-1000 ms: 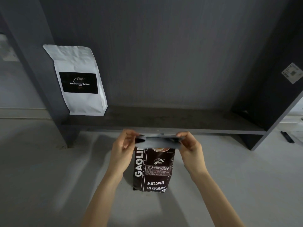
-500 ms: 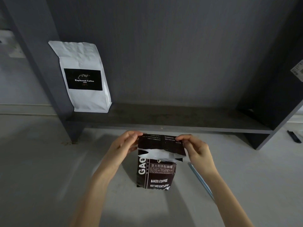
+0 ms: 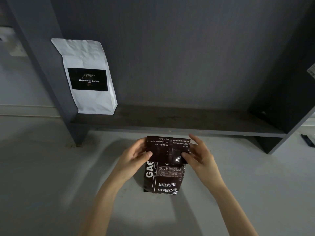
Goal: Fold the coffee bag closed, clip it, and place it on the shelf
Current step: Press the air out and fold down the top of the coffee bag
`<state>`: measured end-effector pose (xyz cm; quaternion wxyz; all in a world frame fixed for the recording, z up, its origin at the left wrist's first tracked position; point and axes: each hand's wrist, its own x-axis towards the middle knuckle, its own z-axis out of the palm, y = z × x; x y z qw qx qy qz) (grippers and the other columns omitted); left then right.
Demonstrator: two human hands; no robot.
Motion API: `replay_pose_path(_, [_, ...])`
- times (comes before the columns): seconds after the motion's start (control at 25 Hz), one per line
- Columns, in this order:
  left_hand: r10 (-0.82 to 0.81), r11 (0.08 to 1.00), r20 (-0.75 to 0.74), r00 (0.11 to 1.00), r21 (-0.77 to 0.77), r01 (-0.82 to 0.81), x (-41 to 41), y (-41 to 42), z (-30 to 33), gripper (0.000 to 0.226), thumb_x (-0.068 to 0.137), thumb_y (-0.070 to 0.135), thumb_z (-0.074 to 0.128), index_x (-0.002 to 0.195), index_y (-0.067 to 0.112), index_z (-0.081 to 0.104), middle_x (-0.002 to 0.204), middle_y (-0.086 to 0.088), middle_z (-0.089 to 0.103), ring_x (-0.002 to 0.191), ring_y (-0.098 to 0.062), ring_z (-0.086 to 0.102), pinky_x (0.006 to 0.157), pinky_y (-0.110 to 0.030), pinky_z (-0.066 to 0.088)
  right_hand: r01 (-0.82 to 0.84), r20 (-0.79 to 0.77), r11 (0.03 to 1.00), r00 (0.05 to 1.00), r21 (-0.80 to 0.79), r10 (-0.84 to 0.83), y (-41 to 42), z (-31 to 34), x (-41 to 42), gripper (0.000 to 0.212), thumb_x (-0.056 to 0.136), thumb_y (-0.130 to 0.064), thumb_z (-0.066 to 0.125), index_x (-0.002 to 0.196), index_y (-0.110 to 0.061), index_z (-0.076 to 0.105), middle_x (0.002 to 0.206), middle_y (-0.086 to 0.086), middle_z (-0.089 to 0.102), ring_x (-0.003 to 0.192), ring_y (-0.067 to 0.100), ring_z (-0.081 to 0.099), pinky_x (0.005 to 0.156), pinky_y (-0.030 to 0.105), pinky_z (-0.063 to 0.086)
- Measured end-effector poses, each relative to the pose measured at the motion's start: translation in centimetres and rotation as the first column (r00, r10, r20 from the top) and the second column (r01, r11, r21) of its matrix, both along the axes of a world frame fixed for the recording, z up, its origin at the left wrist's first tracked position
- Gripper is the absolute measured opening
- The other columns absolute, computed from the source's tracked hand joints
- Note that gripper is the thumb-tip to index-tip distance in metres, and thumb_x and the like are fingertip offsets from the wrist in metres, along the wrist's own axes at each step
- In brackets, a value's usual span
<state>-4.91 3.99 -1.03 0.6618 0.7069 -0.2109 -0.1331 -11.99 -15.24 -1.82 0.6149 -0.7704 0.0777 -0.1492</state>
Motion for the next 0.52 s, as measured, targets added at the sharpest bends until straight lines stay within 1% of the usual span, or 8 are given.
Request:
replay_pose_path(0.08, [0.002, 1.000, 0.011, 1.000, 0.002, -0.002, 0.0, -0.2, -0.2, 0.039, 0.080, 0.002, 0.057, 0.104, 0.031, 0.048, 0.101, 0.023, 0.057, 0.090, 0.016, 0.057, 0.074, 0.001, 0.041, 0.006, -0.032, 1.000, 0.999, 0.016, -0.005, -0.1, -0.5, 0.0, 0.042, 0.080, -0.008, 0.061, 0.115, -0.028, 0.049, 0.109, 0.004, 0.066, 0.106, 0.019, 0.060, 0.099, 0.045, 0.045])
replay_pose_path(0.16, [0.012, 1.000, 0.016, 1.000, -0.003, -0.012, 0.1, -0.3, -0.6, 0.040, 0.078, 0.003, 0.060, 0.103, 0.032, 0.049, 0.095, 0.023, 0.063, 0.089, 0.017, 0.058, 0.074, 0.000, 0.042, 0.004, -0.040, 1.000, 0.999, 0.012, -0.003, -0.1, -1.0, -0.1, 0.039, 0.079, -0.011, 0.062, 0.114, -0.024, 0.052, 0.110, 0.001, 0.066, 0.107, 0.018, 0.060, 0.099, 0.043, 0.045])
replay_pose_path(0.24, [0.050, 0.999, 0.047, 0.998, 0.011, -0.051, 0.1, -0.6, -1.0, 0.040, 0.077, 0.003, 0.062, 0.101, 0.033, 0.050, 0.095, 0.019, 0.065, 0.090, 0.014, 0.059, 0.076, -0.002, 0.043, 0.017, -0.050, 1.000, 0.999, -0.004, -0.017, 0.0, -1.2, -0.1, 0.034, 0.078, -0.012, 0.064, 0.108, -0.024, 0.056, 0.105, -0.005, 0.068, 0.102, 0.014, 0.062, 0.094, 0.031, 0.049])
replay_pose_path(0.32, [0.106, 0.994, 0.088, 0.991, 0.012, -0.107, 0.0, -0.9, -1.4, 0.039, 0.076, 0.004, 0.063, 0.097, 0.035, 0.051, 0.100, 0.016, 0.062, 0.090, 0.012, 0.059, 0.077, -0.003, 0.044, 0.071, -0.050, 0.997, 0.996, -0.017, -0.072, 0.1, -1.4, 0.0, 0.027, 0.077, -0.013, 0.065, 0.101, -0.025, 0.060, 0.095, -0.010, 0.069, 0.091, 0.007, 0.065, 0.080, 0.013, 0.051])
replay_pose_path(0.36, [0.130, 0.991, 0.100, 0.986, 0.006, -0.131, 0.0, -1.1, -1.5, 0.038, 0.076, 0.005, 0.064, 0.096, 0.035, 0.052, 0.100, 0.015, 0.062, 0.090, 0.011, 0.059, 0.078, -0.003, 0.044, 0.107, -0.049, 0.994, 0.993, -0.026, -0.108, 0.2, -1.5, 0.0, 0.025, 0.076, -0.013, 0.066, 0.099, -0.024, 0.062, 0.091, -0.011, 0.070, 0.087, 0.005, 0.066, 0.074, 0.008, 0.050])
replay_pose_path(0.44, [0.158, 0.987, 0.100, 0.982, -0.001, -0.158, 0.0, -1.1, -1.8, 0.038, 0.076, 0.005, 0.064, 0.096, 0.035, 0.053, 0.097, 0.018, 0.064, 0.089, 0.011, 0.060, 0.078, -0.003, 0.044, 0.162, -0.051, 0.986, 0.985, -0.027, -0.164, 0.3, -1.6, 0.1, 0.021, 0.075, -0.015, 0.067, 0.096, -0.020, 0.066, 0.088, -0.008, 0.071, 0.083, 0.005, 0.067, 0.071, 0.006, 0.050])
replay_pose_path(0.52, [0.157, 0.988, 0.074, 0.985, -0.005, -0.157, -0.1, -1.0, -1.8, 0.034, 0.077, 0.004, 0.063, 0.092, 0.034, 0.057, 0.083, 0.021, 0.070, 0.084, 0.011, 0.061, 0.073, -0.003, 0.044, 0.186, -0.056, 0.982, 0.981, -0.019, -0.186, 0.4, -1.5, 0.0, 0.017, 0.075, -0.016, 0.068, 0.091, -0.018, 0.068, 0.085, -0.006, 0.072, 0.080, 0.004, 0.066, 0.068, 0.005, 0.050])
